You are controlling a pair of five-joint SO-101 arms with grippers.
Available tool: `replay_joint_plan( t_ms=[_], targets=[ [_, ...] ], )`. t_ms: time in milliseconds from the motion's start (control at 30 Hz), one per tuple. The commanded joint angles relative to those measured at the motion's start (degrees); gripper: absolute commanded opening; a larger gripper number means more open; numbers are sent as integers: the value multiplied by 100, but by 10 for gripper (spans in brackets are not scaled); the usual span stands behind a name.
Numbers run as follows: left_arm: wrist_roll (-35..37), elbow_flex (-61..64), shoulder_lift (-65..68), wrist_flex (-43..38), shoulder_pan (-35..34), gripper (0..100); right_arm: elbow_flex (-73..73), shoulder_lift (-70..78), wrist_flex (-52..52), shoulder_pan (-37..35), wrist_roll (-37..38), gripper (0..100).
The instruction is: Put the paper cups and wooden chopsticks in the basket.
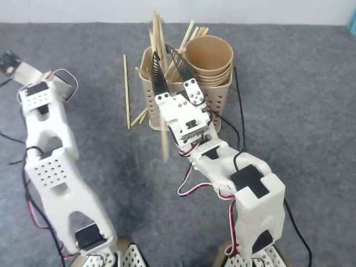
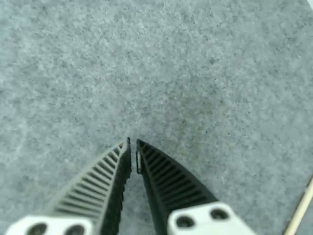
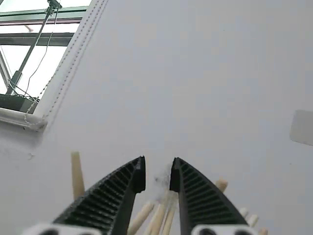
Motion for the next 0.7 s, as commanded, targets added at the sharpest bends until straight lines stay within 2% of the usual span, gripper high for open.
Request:
replay_joint_plan(
  t_ms=[0, 233, 400, 567, 667],
  targets=[
    [0, -268, -132, 26, 62, 16, 325, -567, 66, 31, -193, 88],
    [0, -268, -132, 26, 62, 16, 1890, -2404, 497, -277, -624, 88],
    [0, -268, -132, 26, 62, 16, 3165, -3943, 945, -980, -738, 88],
    [0, -268, -132, 26, 62, 16, 3974, -4989, 2255, -2079, -747, 88],
    [0, -268, -132, 35, 62, 16, 4035, -5429, 3046, -2325, -923, 87]
  ],
)
